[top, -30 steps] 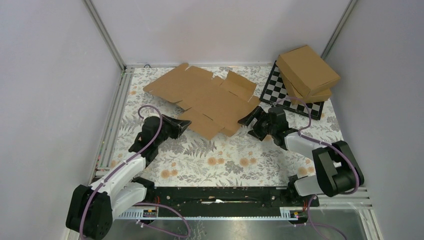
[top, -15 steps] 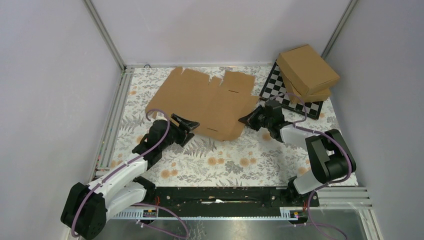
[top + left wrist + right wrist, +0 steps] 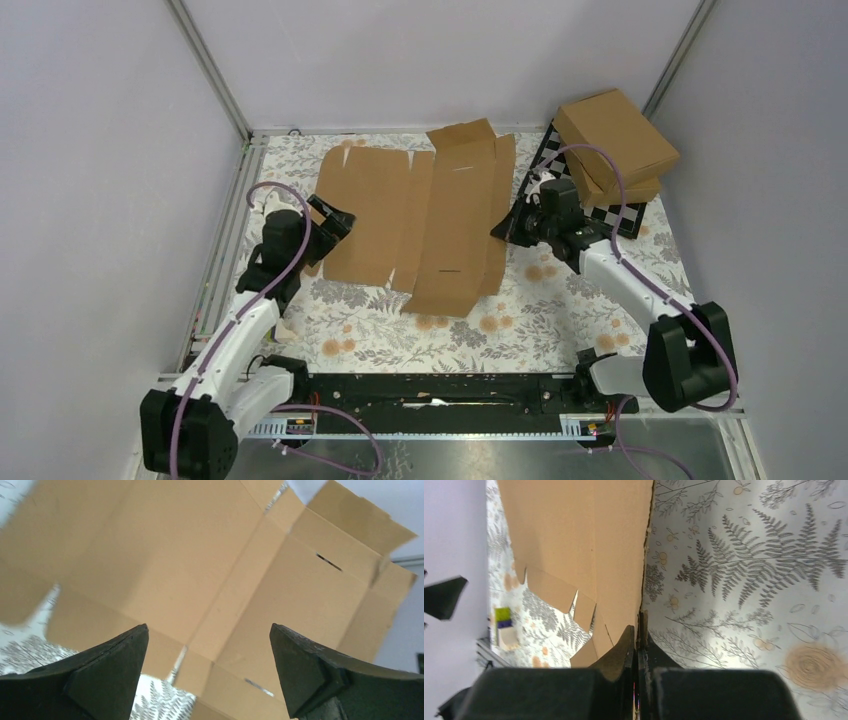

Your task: Fold the paper box

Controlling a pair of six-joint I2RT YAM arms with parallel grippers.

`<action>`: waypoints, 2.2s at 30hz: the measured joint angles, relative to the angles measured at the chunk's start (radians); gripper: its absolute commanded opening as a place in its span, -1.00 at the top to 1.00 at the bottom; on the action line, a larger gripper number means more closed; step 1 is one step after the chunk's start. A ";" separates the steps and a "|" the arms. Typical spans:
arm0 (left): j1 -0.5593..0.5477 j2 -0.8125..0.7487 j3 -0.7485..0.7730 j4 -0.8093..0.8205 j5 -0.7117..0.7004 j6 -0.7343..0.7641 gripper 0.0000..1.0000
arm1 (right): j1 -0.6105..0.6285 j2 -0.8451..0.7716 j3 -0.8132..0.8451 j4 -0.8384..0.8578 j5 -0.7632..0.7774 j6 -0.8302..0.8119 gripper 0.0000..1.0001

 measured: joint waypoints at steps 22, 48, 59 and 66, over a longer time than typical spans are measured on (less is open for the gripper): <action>0.194 0.395 -0.043 0.310 0.051 0.251 -0.98 | 0.003 -0.249 0.081 -0.406 0.206 -0.262 1.00; 0.253 0.418 -0.194 0.891 0.585 0.128 1.00 | -0.003 -0.238 0.040 -0.305 0.206 -0.218 0.98; 0.130 -0.163 -0.239 0.685 0.434 0.190 1.00 | 0.000 -0.252 -0.003 -0.176 0.198 -0.186 0.08; 0.035 -0.224 -0.264 0.652 0.418 0.223 1.00 | 0.002 -0.306 -0.099 -0.098 0.211 -0.232 -0.37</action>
